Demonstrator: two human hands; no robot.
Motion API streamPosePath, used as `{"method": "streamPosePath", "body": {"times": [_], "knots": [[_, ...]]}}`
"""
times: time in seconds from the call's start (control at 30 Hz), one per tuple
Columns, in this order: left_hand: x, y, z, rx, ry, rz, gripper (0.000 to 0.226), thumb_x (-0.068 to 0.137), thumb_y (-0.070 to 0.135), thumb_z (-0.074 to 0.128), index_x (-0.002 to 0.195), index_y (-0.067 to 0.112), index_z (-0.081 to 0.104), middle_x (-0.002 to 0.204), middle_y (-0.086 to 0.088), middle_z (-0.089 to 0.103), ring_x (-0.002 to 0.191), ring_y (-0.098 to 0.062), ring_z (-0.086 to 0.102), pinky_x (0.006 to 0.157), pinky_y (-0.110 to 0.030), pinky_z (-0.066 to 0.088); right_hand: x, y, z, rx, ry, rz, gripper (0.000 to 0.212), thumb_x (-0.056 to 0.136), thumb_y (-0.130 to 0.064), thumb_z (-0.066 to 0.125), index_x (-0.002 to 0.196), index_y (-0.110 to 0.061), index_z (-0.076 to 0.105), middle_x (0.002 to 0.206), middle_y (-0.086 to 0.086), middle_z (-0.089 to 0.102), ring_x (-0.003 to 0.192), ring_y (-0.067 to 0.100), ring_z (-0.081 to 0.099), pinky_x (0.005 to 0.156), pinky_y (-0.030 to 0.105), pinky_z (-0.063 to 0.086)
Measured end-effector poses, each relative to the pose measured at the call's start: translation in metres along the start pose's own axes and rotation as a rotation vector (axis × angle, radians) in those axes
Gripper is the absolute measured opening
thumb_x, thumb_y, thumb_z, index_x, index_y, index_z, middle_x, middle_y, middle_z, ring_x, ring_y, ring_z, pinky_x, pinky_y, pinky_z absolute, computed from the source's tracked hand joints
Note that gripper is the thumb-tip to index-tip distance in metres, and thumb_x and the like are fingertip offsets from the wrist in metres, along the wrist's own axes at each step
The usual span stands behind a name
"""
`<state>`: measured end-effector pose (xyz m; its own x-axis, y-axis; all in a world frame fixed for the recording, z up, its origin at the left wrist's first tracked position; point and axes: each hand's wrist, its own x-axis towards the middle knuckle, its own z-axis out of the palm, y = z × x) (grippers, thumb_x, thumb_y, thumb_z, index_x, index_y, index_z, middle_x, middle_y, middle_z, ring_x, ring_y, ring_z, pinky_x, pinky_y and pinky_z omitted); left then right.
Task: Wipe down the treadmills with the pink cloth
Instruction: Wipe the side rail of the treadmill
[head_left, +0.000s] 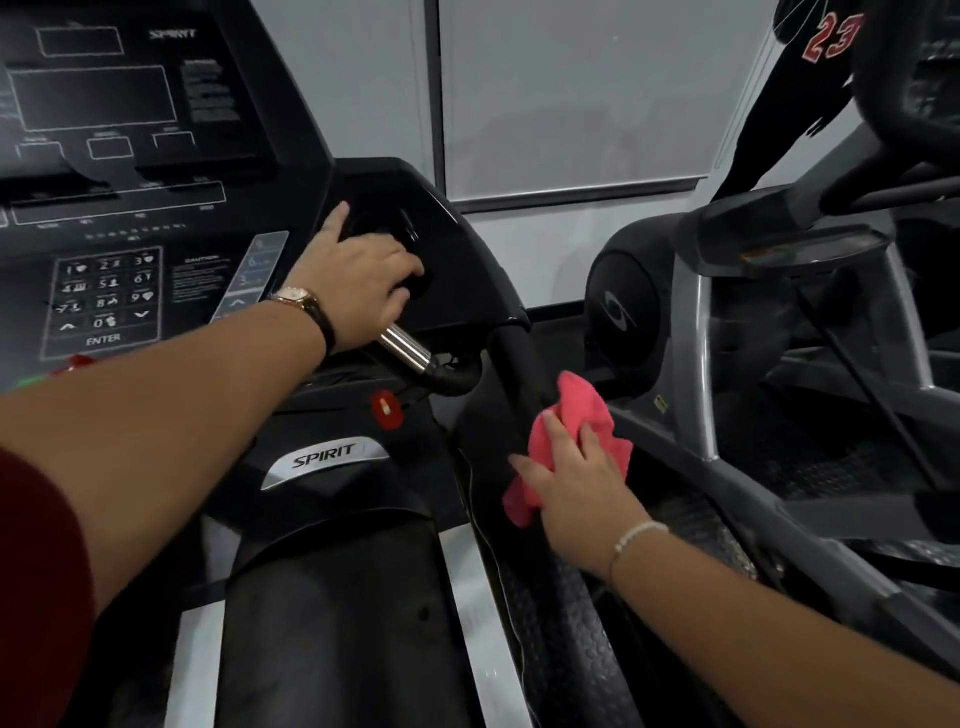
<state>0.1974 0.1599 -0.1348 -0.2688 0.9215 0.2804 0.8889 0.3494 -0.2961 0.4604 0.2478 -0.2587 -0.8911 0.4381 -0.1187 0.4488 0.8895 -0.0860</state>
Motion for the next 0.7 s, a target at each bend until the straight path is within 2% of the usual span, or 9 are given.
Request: {"method": "streamPosePath", "body": {"times": [0.1, 0.17, 0.27, 0.37, 0.43, 0.47, 0.57, 0.63, 0.7], "knots": [[0.003, 0.002, 0.011, 0.061, -0.053, -0.021, 0.044, 0.093, 0.046, 0.033, 0.13, 0.028, 0.047, 0.129, 0.006, 0.055, 0.128, -0.014, 0.043, 0.113, -0.053, 0.004, 0.006, 0.005, 0.001, 0.199, 0.038, 0.124, 0.073, 0.081, -0.021, 0.048, 0.142, -0.046, 0.016, 0.155, 0.013, 0.002, 0.136, 0.043, 0.017, 0.107, 0.051, 0.033], [0.003, 0.004, 0.012, 0.082, -0.068, -0.047, 0.048, 0.092, 0.051, 0.03, 0.132, 0.028, 0.045, 0.13, 0.005, 0.054, 0.128, -0.015, 0.043, 0.113, -0.052, 0.005, 0.022, 0.009, -0.006, 0.335, 0.012, 0.239, 0.082, 0.077, -0.03, 0.056, 0.144, -0.044, 0.011, 0.147, 0.019, 0.025, 0.127, 0.04, 0.037, 0.102, 0.042, 0.04], [0.002, 0.003, 0.012, 0.09, -0.079, -0.053, 0.05, 0.092, 0.053, 0.027, 0.131, 0.028, 0.046, 0.129, 0.005, 0.054, 0.125, -0.015, 0.045, 0.114, -0.051, 0.008, 0.041, 0.014, -0.021, 0.537, -0.038, 0.405, 0.101, 0.069, -0.036, 0.067, 0.148, -0.032, 0.005, 0.129, 0.011, 0.052, 0.112, 0.029, 0.054, 0.093, 0.03, 0.043], [0.001, 0.003, 0.012, 0.078, -0.075, -0.051, 0.049, 0.092, 0.053, 0.027, 0.13, 0.027, 0.046, 0.128, 0.005, 0.055, 0.124, -0.016, 0.046, 0.114, -0.05, 0.011, 0.053, 0.017, -0.024, 0.757, -0.012, 0.534, 0.108, 0.066, -0.033, 0.075, 0.149, -0.026, 0.006, 0.128, 0.007, 0.054, 0.102, 0.023, 0.056, 0.086, 0.026, 0.043], [0.001, 0.003, 0.011, 0.074, -0.068, -0.053, 0.049, 0.092, 0.053, 0.028, 0.13, 0.028, 0.047, 0.128, 0.005, 0.055, 0.124, -0.016, 0.046, 0.113, -0.049, 0.013, 0.055, 0.025, -0.019, 0.994, -0.02, 0.565, 0.109, 0.06, -0.03, 0.081, 0.148, -0.021, 0.016, 0.127, 0.005, 0.055, 0.098, 0.019, 0.056, 0.088, 0.026, 0.044], [0.0, 0.003, 0.011, 0.072, -0.066, -0.055, 0.049, 0.092, 0.054, 0.028, 0.129, 0.028, 0.047, 0.129, 0.005, 0.054, 0.125, -0.016, 0.045, 0.113, -0.048, 0.014, 0.051, 0.031, -0.016, 1.135, -0.052, 0.585, 0.104, 0.056, -0.031, 0.084, 0.144, -0.02, 0.029, 0.123, 0.006, 0.058, 0.097, 0.02, 0.06, 0.09, 0.03, 0.048], [0.0, 0.003, 0.012, 0.079, -0.051, -0.053, 0.051, 0.091, 0.056, 0.029, 0.129, 0.028, 0.047, 0.13, 0.006, 0.053, 0.128, -0.017, 0.042, 0.113, -0.047, 0.017, 0.031, 0.045, -0.011, 1.528, -0.296, 0.71, 0.073, 0.054, -0.033, 0.084, 0.118, -0.008, 0.06, 0.094, 0.019, 0.071, 0.077, 0.029, 0.07, 0.073, 0.04, 0.057], [0.0, 0.003, 0.013, 0.095, -0.033, -0.042, 0.052, 0.091, 0.057, 0.029, 0.13, 0.028, 0.047, 0.131, 0.005, 0.051, 0.128, -0.017, 0.04, 0.112, -0.046, 0.02, 0.025, 0.049, -0.004, 1.586, -0.358, 0.744, 0.068, 0.053, -0.033, 0.081, 0.108, 0.002, 0.064, 0.085, 0.021, 0.071, 0.069, 0.029, 0.069, 0.069, 0.037, 0.057], [0.0, 0.003, 0.013, 0.102, -0.017, -0.032, 0.053, 0.09, 0.058, 0.03, 0.129, 0.027, 0.048, 0.131, 0.004, 0.051, 0.128, -0.019, 0.041, 0.11, -0.045, 0.023, 0.031, 0.049, -0.001, 1.553, -0.326, 0.761, 0.07, 0.048, -0.03, 0.084, 0.106, 0.002, 0.064, 0.083, 0.021, 0.071, 0.069, 0.03, 0.068, 0.075, 0.042, 0.057]]}}
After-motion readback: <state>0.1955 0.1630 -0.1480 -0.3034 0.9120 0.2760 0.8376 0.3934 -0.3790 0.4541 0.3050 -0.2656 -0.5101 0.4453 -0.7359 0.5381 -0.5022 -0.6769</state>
